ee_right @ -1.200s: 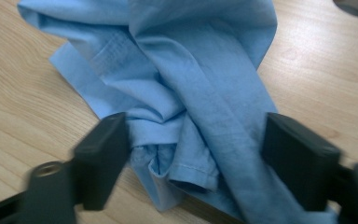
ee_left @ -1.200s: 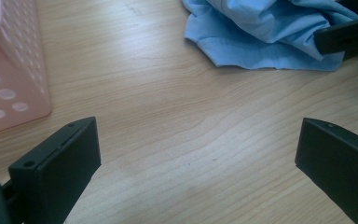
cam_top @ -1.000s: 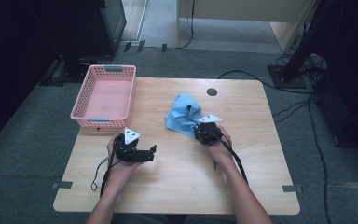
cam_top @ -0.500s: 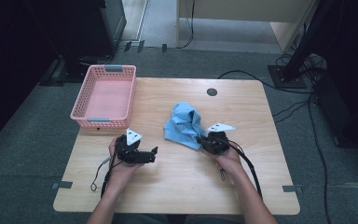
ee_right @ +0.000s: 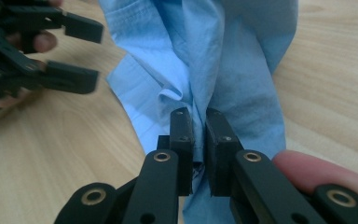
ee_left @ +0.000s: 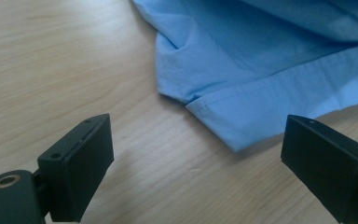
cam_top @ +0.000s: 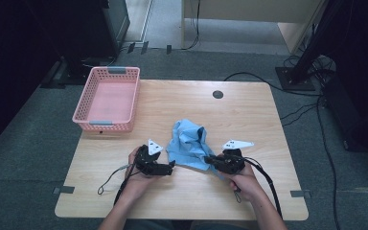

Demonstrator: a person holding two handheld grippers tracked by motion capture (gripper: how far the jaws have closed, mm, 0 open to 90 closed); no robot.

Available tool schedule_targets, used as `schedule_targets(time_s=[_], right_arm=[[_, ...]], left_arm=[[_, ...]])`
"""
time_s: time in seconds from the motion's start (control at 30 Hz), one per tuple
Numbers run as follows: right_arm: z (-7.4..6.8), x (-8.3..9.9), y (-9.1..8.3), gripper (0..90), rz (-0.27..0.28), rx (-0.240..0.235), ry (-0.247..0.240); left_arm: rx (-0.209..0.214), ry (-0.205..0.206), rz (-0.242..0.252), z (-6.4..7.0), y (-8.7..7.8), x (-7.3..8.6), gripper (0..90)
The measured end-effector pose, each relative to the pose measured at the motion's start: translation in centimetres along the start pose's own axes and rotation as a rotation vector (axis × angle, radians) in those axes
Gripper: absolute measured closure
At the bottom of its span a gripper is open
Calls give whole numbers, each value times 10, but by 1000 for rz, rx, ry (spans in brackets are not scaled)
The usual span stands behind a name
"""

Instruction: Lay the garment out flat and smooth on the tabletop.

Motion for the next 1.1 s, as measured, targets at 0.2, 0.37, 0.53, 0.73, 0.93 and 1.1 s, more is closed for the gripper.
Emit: schedule_targets(time_s=[0.2,0.37,0.53,0.73,0.93,1.1], right_arm=[[-1,5,-5,731,-22,-48,-6],[5,-1,-19,527,3,-43,8],[17,5,-21,518,-25,37,-7],[24,15,-14,613,-78,129,-54],[35,20,-15,830,-110,221,-74],[53,22,-24,709,-133,255,-12]], left_arm=[[7,29,-18,10,9,3,146],[0,41,3,14,12,4,245],[25,78,32,20,12,4,434],[34,90,53,23,12,5,735],[69,68,51,21,10,5,857],[76,53,51,14,4,5,872]])
Point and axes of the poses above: each handheld gripper's, and its own axes: y roughly forward along the jaws, x roughly out of its underside, z roughly to its right, the point moved 6 cm from there along y, roughly forward along the jaws, and after that the axes turned 8 degrees about x, right-handed, at the moved point
